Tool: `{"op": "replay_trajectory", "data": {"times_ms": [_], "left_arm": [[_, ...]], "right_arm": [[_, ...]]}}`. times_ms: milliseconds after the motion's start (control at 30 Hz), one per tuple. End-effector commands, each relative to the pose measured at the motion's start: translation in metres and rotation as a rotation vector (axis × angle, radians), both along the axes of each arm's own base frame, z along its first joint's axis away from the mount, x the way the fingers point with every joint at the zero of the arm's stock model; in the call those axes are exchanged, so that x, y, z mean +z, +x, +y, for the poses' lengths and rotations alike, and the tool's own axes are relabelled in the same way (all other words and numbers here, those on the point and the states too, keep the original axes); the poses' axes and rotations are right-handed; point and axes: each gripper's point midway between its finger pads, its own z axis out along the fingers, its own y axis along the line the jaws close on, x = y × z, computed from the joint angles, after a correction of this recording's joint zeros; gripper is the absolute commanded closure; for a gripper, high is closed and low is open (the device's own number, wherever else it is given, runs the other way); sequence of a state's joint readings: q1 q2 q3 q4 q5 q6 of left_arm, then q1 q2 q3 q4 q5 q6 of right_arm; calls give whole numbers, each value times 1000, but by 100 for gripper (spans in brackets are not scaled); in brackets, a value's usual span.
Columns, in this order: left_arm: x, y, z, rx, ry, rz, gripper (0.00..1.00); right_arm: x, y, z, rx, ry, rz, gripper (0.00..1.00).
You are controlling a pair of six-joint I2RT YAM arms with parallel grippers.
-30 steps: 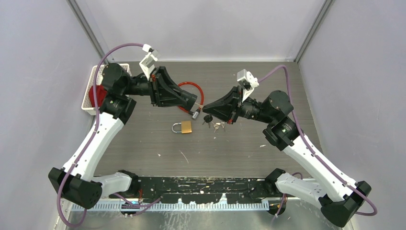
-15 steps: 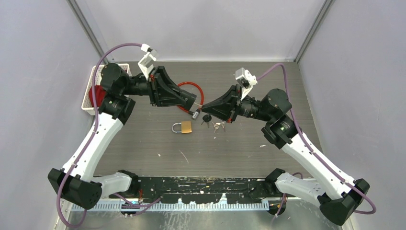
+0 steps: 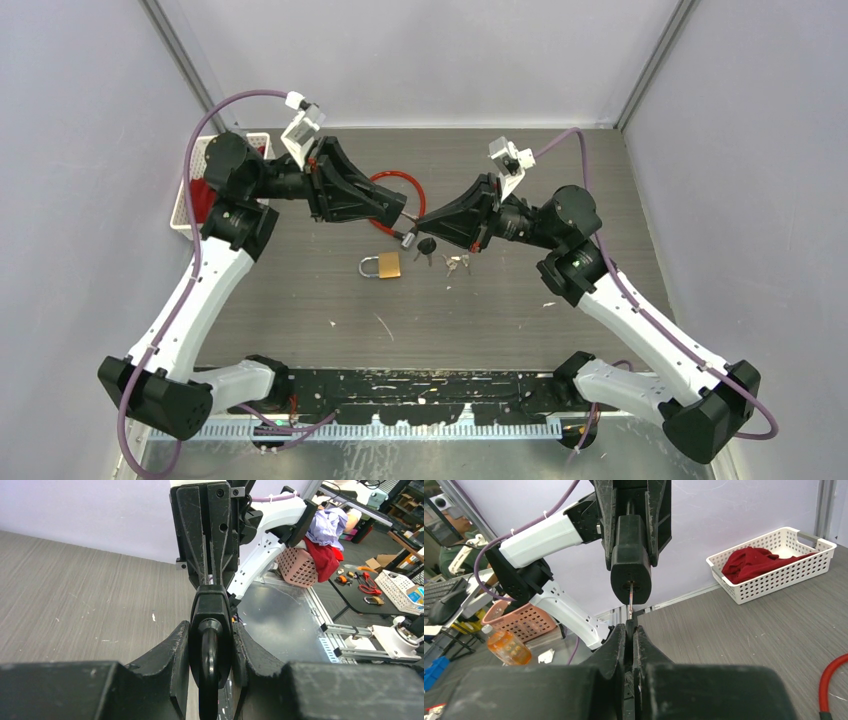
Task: Unlock with the key
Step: Unlock the lock.
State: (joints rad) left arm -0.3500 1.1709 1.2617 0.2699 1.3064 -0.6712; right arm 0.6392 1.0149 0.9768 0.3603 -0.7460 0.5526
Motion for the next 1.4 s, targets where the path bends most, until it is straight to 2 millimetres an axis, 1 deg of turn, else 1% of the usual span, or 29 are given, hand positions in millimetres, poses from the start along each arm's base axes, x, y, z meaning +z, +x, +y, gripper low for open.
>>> {"op": "replay_trajectory", "data": {"times_ms": [0, 100, 167, 267, 400, 567, 800, 1000, 1100, 1200, 1367], "left_arm": [[10, -10, -3, -22, -22, -98, 100], [8, -6, -4, -14, -18, -83, 100], [8, -4, -5, 0, -16, -64, 100], [6, 3, -5, 57, -21, -22, 100], [-4, 14, -5, 140, -6, 55, 100], [-6, 13, -5, 141, -2, 84, 100], [-3, 5, -6, 87, -18, 87, 100], [6, -3, -8, 74, -33, 76, 100], [6, -9, -9, 57, -30, 76, 100], [5, -15, -10, 40, -28, 76, 100], [-1, -23, -10, 5, -20, 81, 100]], "right_arm": [[34, -2, -3, -15, 127, -60, 99], [36, -3, -2, -11, 110, -80, 99], [34, 0, -2, -26, 75, -94, 99], [36, 1, -3, -39, 68, -112, 99], [36, 2, 1, -32, 59, -118, 99], [33, 6, 5, -67, 22, -158, 99], [40, 5, 11, -53, 59, -182, 99], [44, 3, 16, -48, 117, -203, 99], [46, 4, 20, -39, 134, -206, 99], [50, 2, 20, -35, 163, -218, 99], [58, -11, 20, 40, 220, -228, 99]]}}
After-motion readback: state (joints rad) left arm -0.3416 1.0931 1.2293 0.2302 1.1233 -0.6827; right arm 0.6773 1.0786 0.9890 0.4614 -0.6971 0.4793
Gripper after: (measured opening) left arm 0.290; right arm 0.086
